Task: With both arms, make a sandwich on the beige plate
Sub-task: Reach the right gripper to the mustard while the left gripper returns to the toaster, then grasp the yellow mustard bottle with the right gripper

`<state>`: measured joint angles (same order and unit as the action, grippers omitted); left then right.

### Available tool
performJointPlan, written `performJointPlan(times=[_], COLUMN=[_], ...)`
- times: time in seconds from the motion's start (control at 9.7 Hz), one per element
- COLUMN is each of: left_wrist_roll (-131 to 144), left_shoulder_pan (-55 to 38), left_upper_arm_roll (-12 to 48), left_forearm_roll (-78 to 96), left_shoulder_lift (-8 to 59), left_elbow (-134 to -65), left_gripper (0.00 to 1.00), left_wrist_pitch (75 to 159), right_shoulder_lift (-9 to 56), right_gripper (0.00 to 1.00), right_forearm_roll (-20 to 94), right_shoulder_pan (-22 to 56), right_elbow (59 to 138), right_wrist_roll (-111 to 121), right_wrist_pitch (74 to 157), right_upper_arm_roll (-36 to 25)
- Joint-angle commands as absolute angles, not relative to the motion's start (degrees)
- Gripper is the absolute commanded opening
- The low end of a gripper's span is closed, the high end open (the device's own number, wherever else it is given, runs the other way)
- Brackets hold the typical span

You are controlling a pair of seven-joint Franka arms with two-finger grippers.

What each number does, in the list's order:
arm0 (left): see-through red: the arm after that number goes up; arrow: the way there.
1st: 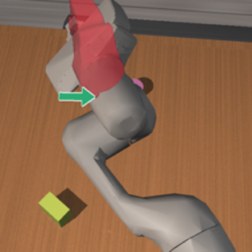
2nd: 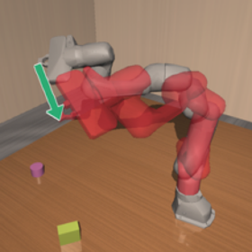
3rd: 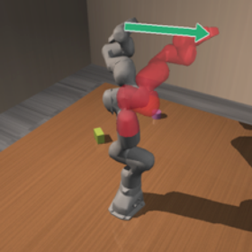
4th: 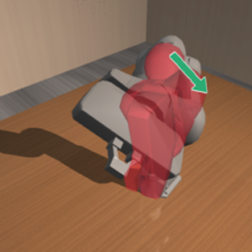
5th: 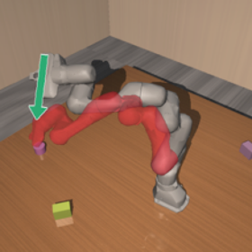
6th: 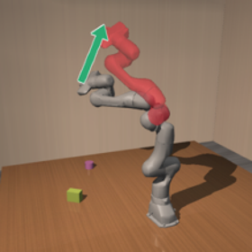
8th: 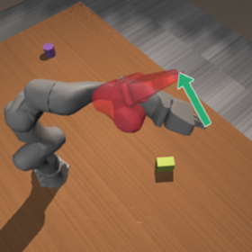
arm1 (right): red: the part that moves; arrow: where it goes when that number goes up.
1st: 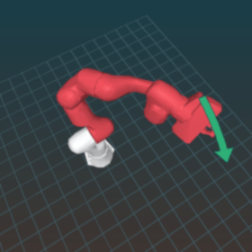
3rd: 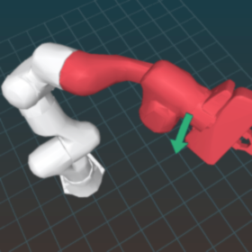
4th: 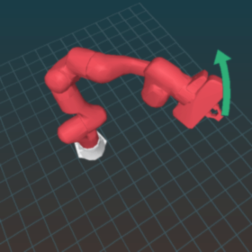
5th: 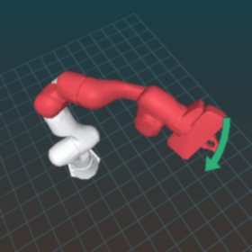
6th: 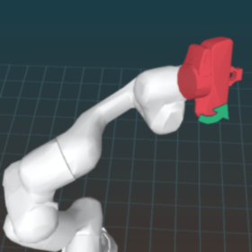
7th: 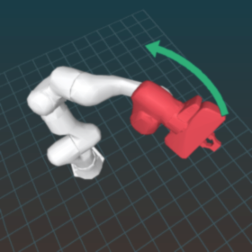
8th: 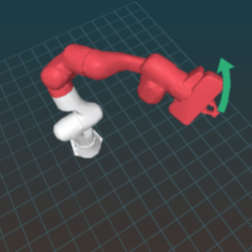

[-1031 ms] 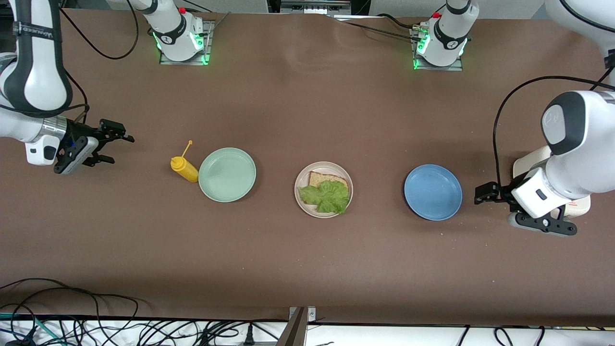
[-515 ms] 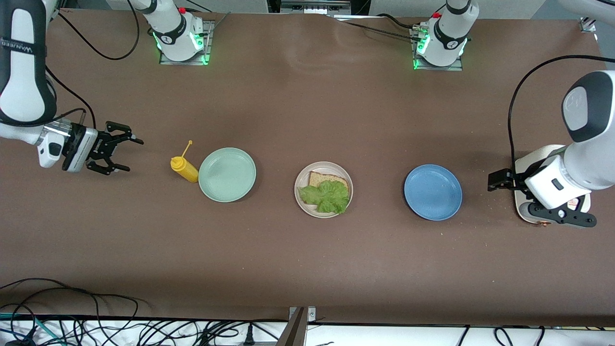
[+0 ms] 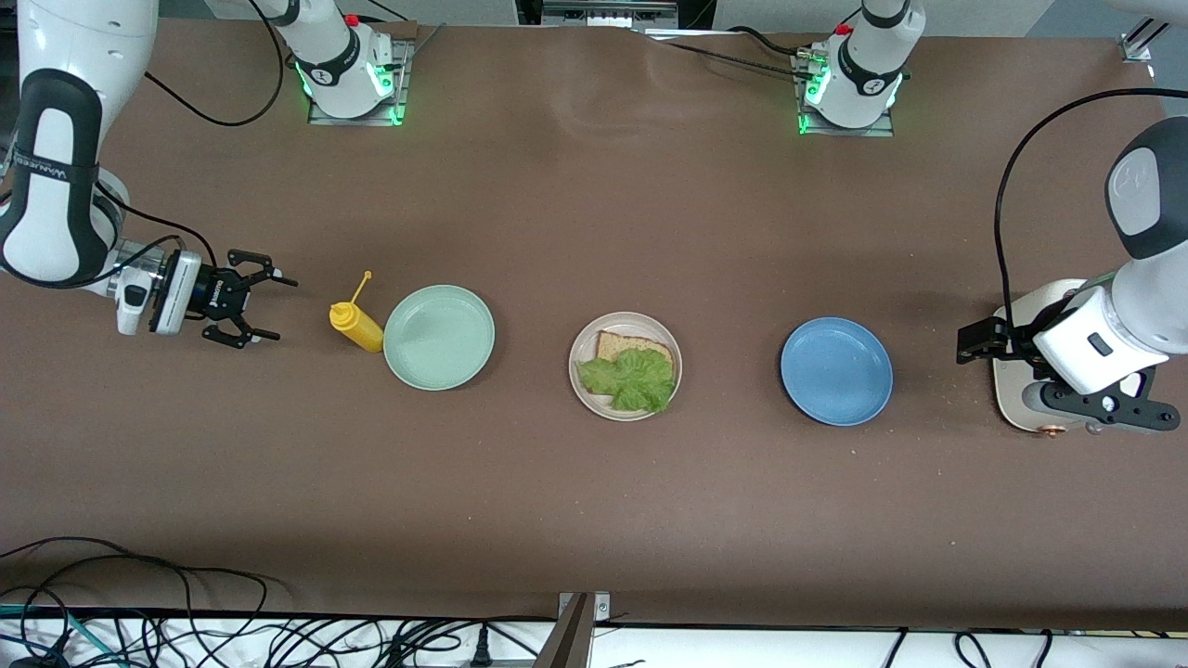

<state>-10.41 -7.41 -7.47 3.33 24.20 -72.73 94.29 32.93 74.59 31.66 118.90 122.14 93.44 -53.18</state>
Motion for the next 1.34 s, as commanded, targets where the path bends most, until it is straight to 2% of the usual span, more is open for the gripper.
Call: performJointPlan(times=[0.0,0.31,0.52,0.93,1.24], left_wrist_roll=[-9.9,-10.3,-10.4,-10.4,-10.5], left_shoulder_pan=[-7.4,-6.9,-6.9,-6.9,-6.9], left_upper_arm_roll=[-7.2,-8.3,-8.7,-9.0,-10.4], left_forearm_roll=[1.4,1.3,1.3,1.4,1.3], left_shoulder_lift=[23.1,23.1,22.2,21.2,20.9], left_elbow=[-72.3,-72.2,-72.2,-72.3,-72.3], left_gripper=[1.00,1.00,1.00,1.00,1.00], left_wrist_pitch=[92.6,92.6,92.6,92.3,92.3], right_shoulder_lift=[34.7,39.5,41.1,41.6,42.3], right_gripper=[1.00,1.00,1.00,1.00,1.00], right_forearm_roll=[79.2,84.7,86.4,89.2,89.3], right_shoulder_pan=[30.8,27.0,25.8,21.1,20.0], right_elbow=[117.7,117.7,117.6,117.5,116.5], right_wrist_roll=[129.3,135.8,138.2,143.3,144.1], right_wrist_pitch=[92.2,86.7,86.1,86.1,86.0], right_upper_arm_roll=[-51.9,-48.0,-46.0,-38.1,-36.6])
